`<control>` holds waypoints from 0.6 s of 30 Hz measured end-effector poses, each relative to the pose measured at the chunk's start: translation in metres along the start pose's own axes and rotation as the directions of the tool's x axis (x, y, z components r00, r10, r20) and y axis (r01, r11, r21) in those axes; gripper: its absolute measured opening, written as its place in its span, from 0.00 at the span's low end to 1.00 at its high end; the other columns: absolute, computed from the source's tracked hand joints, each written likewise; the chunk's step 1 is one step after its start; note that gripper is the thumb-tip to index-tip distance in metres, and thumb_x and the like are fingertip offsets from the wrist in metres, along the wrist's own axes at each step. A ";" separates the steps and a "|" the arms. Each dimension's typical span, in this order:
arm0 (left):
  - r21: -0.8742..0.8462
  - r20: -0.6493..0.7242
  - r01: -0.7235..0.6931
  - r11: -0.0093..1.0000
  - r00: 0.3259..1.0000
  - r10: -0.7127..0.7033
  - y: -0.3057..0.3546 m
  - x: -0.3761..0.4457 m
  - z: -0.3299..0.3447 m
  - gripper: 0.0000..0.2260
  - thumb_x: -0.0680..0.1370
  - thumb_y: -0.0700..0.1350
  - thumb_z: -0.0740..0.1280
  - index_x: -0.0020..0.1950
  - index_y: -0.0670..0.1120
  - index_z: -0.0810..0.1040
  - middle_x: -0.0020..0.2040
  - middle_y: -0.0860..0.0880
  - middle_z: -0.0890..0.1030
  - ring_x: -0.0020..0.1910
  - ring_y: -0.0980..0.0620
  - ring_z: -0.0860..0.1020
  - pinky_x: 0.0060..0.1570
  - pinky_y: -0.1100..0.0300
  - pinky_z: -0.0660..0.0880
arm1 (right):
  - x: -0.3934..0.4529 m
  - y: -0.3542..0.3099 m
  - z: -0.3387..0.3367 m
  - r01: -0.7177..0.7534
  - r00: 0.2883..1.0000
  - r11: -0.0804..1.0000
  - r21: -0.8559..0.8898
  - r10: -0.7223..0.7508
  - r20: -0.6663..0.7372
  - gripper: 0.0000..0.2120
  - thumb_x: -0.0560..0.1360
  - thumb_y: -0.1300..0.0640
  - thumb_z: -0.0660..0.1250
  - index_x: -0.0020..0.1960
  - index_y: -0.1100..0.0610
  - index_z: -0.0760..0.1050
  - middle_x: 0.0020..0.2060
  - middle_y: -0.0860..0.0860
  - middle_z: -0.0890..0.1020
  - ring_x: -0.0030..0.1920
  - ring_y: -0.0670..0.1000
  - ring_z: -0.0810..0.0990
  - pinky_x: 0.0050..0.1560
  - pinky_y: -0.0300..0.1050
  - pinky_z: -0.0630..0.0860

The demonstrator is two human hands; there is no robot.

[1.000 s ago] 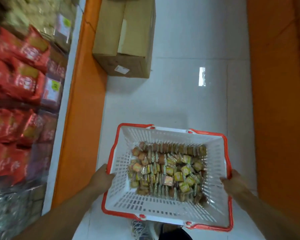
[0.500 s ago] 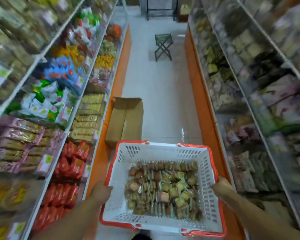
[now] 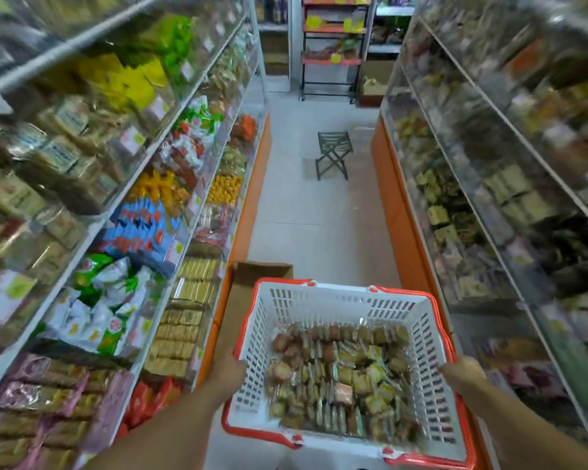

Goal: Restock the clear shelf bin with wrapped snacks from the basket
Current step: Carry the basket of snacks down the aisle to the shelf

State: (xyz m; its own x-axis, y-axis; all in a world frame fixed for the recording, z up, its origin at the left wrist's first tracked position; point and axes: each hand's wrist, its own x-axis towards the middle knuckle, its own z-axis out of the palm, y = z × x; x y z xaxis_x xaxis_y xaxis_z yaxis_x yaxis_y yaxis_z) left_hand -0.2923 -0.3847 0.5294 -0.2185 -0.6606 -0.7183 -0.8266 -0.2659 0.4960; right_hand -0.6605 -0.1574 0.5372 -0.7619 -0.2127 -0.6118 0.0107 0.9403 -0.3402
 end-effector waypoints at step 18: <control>-0.156 -0.228 0.085 0.984 0.966 -0.120 0.228 0.215 -0.112 0.19 0.83 0.46 0.66 0.71 0.37 0.75 0.57 0.37 0.83 0.49 0.40 0.83 0.52 0.48 0.81 | 0.214 -0.295 -0.058 0.062 0.989 0.993 0.103 -0.075 0.128 0.23 0.78 0.60 0.71 0.70 0.64 0.71 0.48 0.60 0.82 0.49 0.60 0.83 0.54 0.58 0.82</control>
State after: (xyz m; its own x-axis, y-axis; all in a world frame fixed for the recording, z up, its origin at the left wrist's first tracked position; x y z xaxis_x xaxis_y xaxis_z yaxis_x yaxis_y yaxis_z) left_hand -0.4692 -0.6655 0.5428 0.0063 -0.7666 -0.6421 -0.7513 -0.4274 0.5029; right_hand -0.8643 -0.4644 0.5482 -0.6712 -0.3151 -0.6710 0.0303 0.8927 -0.4495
